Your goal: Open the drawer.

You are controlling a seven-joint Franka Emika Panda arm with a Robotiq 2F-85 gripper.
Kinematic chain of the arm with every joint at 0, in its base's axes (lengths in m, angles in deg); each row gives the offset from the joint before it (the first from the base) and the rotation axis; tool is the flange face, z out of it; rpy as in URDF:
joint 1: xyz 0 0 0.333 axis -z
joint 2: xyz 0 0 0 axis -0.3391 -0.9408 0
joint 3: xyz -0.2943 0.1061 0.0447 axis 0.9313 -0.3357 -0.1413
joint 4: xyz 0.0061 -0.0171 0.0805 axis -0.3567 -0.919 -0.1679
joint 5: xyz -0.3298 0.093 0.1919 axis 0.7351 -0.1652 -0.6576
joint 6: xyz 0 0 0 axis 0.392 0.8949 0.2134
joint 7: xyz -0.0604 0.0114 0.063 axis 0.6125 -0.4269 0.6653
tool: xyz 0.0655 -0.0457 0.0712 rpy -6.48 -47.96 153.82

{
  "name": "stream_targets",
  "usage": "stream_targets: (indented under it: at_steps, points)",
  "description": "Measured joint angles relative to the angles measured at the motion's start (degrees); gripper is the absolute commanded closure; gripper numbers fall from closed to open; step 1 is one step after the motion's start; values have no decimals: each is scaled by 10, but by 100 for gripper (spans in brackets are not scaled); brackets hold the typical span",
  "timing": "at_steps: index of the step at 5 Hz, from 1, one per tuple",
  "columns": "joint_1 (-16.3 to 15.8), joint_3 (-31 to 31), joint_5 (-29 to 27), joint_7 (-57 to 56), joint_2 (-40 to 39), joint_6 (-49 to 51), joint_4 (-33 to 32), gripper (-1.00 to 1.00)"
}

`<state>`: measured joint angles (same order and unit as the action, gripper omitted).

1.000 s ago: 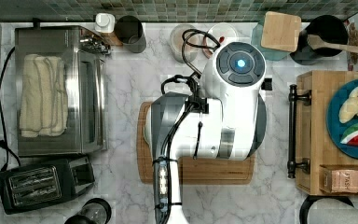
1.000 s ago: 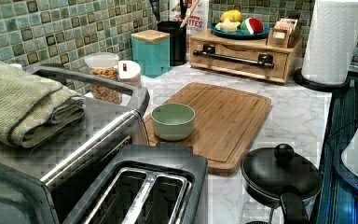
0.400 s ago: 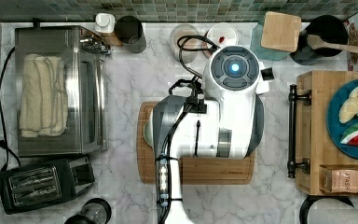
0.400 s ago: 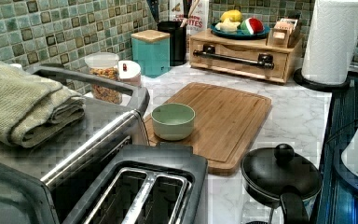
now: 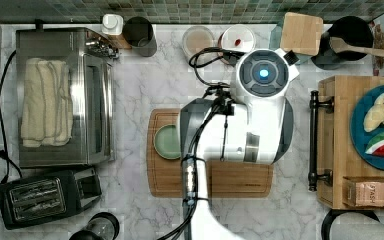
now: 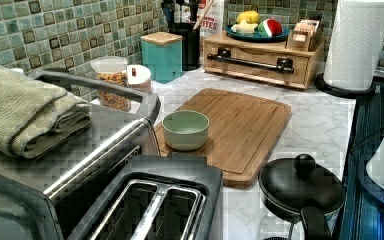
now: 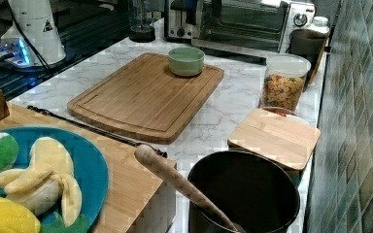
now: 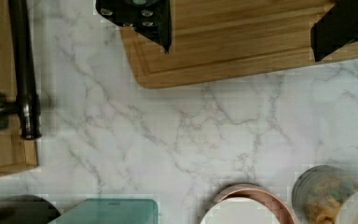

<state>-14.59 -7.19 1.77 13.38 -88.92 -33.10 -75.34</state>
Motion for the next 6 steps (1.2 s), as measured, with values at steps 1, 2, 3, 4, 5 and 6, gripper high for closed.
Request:
stream_targets:
  at_steps: [1,2,3,4,5,6]
  points:
    - [22,14,0,-74,-18,-16,-1,-100]
    - [49,29,0,-106,-28,-40,-8,-100]
    - [87,32,-1,-125,-29,-81,-24,-100]
    - [110,47,-1,-149,-28,-140,-47,-100]
    - [127,59,-1,-150,-25,-162,-71,-100]
    - [147,62,-1,-156,-25,-164,-93,-100]
